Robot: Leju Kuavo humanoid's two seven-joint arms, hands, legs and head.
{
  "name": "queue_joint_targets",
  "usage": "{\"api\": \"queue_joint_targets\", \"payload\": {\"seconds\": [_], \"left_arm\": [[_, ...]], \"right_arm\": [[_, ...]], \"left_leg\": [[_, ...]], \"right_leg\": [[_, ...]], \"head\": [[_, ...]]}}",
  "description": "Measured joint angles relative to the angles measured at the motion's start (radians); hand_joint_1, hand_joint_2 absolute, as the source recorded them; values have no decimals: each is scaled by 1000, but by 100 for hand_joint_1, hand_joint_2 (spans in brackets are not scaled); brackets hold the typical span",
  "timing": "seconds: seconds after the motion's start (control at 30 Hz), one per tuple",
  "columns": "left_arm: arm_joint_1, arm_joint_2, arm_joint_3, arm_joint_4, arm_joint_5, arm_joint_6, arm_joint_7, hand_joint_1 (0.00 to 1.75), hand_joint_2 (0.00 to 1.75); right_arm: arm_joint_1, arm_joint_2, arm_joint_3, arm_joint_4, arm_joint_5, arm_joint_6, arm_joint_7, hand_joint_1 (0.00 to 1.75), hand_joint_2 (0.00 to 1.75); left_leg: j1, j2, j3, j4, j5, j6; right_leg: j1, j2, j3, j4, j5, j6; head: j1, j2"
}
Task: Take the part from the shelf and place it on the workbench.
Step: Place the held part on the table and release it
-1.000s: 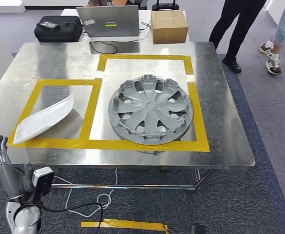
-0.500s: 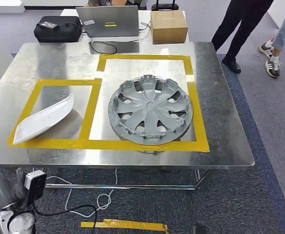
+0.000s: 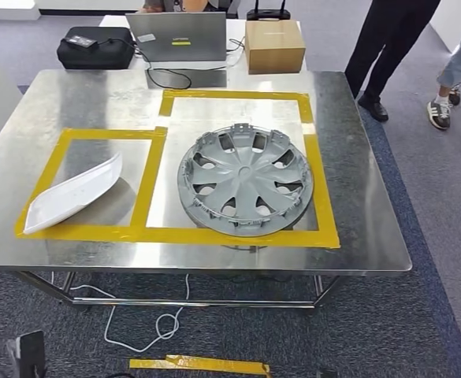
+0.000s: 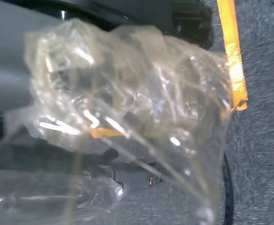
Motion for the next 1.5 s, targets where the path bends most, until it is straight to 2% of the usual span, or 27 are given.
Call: {"api": "queue_joint_targets", "payload": {"seconds": [0.07,0.1,0.23,0.3,0.37,0.43,0.47,0.5,0.57,0.6,0.63,0.73,0.8,0.87,0.9,0.93,0.97,1.0,1.07,1.13,1.17,1.23,1.3,1.4,1.43,1.47,1.5], "left_arm": [[-7,6,37,98,-38,12,8,0,0],[-11,9,49,139,-57,15,15,0,0],[-30,11,79,284,-124,-20,85,0,0],[-36,9,82,339,-162,-30,113,0,0],[-42,7,80,382,-194,-35,125,0,0],[-46,4,78,414,-211,-38,129,0,0],[-47,3,76,427,-215,-39,129,0,0],[-49,2,74,438,-217,-39,129,0,0],[-56,0,68,454,-222,-39,129,0,0],[-60,0,65,461,-223,-39,129,0,0],[-63,-2,63,467,-225,-39,129,0,0],[-65,-7,60,480,-225,-40,130,0,0],[-67,-8,59,485,-225,-40,130,0,0],[-69,-9,57,487,-231,-40,130,0,0],[-69,-11,55,489,-237,-39,131,0,0],[-69,-13,53,491,-243,-39,133,0,0],[-69,-15,50,492,-249,-40,135,0,0],[-69,-16,47,494,-255,-42,140,0,0],[-70,-19,38,498,-269,-48,150,0,0],[-71,-25,29,501,-282,-56,162,0,0],[-72,-28,25,503,-290,-60,167,0,0],[-74,-32,15,507,-304,-64,177,0,0],[-73,-35,6,510,-315,-64,185,0,0],[-73,-37,-2,513,-322,-64,190,0,0],[-73,-37,-5,514,-323,-64,191,0,0],[-73,-37,-7,514,-323,-64,192,0,0],[-73,-37,-10,514,-323,-64,193,0,0]], "right_arm": [[-2,-2,-3,0,0,1,5,0,0],[-3,-2,-4,0,0,1,7,0,0],[-1,-3,-8,0,-1,2,10,0,0],[0,-3,-11,0,-3,3,10,0,0],[0,-3,-15,1,-4,5,10,0,0],[2,-4,-17,1,-5,5,11,0,0],[2,-4,-18,1,-5,5,11,0,0],[2,-4,-18,1,-5,5,12,0,0],[2,-4,-20,1,-5,5,15,0,0],[2,-4,-21,1,-5,5,16,0,0],[2,-4,-21,1,-5,5,17,0,0],[2,-4,-22,2,-5,5,18,0,0],[3,-4,-24,2,-5,5,19,0,0],[3,-5,-25,3,-5,5,19,0,0],[3,-5,-26,3,-5,5,20,0,0],[3,-5,-27,3,-5,6,20,0,0],[3,-5,-28,3,-6,8,21,0,0],[3,-6,-29,3,-7,11,21,0,0],[0,-7,-31,3,-12,19,21,0,0],[-4,-7,-32,3,-19,25,20,0,0],[-5,-8,-33,3,-22,28,20,0,0],[-4,-8,-36,3,-27,34,19,0,0],[-3,-9,-40,4,-31,39,19,0,0],[-2,-9,-45,4,-34,43,19,0,0],[-1,-9,-47,4,-34,44,20,0,0],[-1,-9,-48,4,-34,45,20,0,0],[-1,-9,-49,4,-34,47,20,0,0]], "left_leg": [[0,-2,0,8,-5,-10],[-1,-3,-1,12,-6,-16],[0,-5,-3,20,-9,-40],[3,-6,-23,77,-62,-49],[4,-7,-69,204,-145,-56],[5,-7,-93,292,-183,-58],[5,-7,-80,284,-174,-57],[6,-7,-47,236,-149,-54],[5,-10,43,90,-96,-49],[4,-12,72,36,-81,-45],[2,-14,87,6,-75,-41],[-2,-13,77,1,-61,-22],[-1,-9,60,-1,-43,-5],[-3,-6,38,-1,-26,5],[-6,-5,26,0,-17,7],[-10,-4,14,1,-9,8],[-13,-3,3,1,-1,9],[-16,-2,-6,2,6,9],[-22,-3,-21,5,19,7],[-26,-2,-30,8,32,1],[-26,-1,-33,9,38,-4],[-23,-2,-37,11,47,-16],[-19,-6,-49,40,4,-29],[-8,-10,-89,206,-141,-49],[-4,-10,-96,260,-162,-54],[-1,-9,-90,285,-158,-58],[2,-9,-68,275,-135,-60]], "right_leg": [[0,-1,72,-132,44,-5],[1,0,96,-171,53,-10],[3,3,107,-184,63,-37],[0,2,102,-187,71,-50],[1,1,91,-187,78,-58],[2,0,79,-186,87,-59],[2,1,73,-185,91,-57],[2,2,68,-184,95,-55],[4,4,60,-182,104,-47],[6,3,57,-180,108,-42],[7,3,55,-180,113,-36],[3,3,49,-179,123,-15],[1,3,25,-136,74,-6],[1,2,-16,-15,-22,-2],[1,2,-31,50,-58,-1],[2,2,-35,96,-75,-1],[3,2,-20,104,-70,-3],[4,2,14,72,-48,-8],[12,1,121,-74,-5,-24],[19,-1,203,-200,4,-36],[21,-2,217,-227,0,-39],[21,-3,209,-236,12,-46],[16,-6,195,-240,31,-59],[15,-8,161,-238,60,-68],[15,-9,148,-234,70,-67],[14,-9,134,-228,78,-64],[13,-9,119,-220,86,-61]], "head": [[0,0],[-1,0],[-2,0],[-5,0],[-8,0],[-8,0],[-8,0],[-8,0],[-9,0],[-8,0],[-8,0],[-8,0],[-6,0],[-3,0],[-3,0],[-3,0],[-3,0],[-3,0],[-4,0],[-5,0],[-5,0],[-4,0],[-4,0],[-9,0],[-10,0],[-10,0],[-10,0]]}}
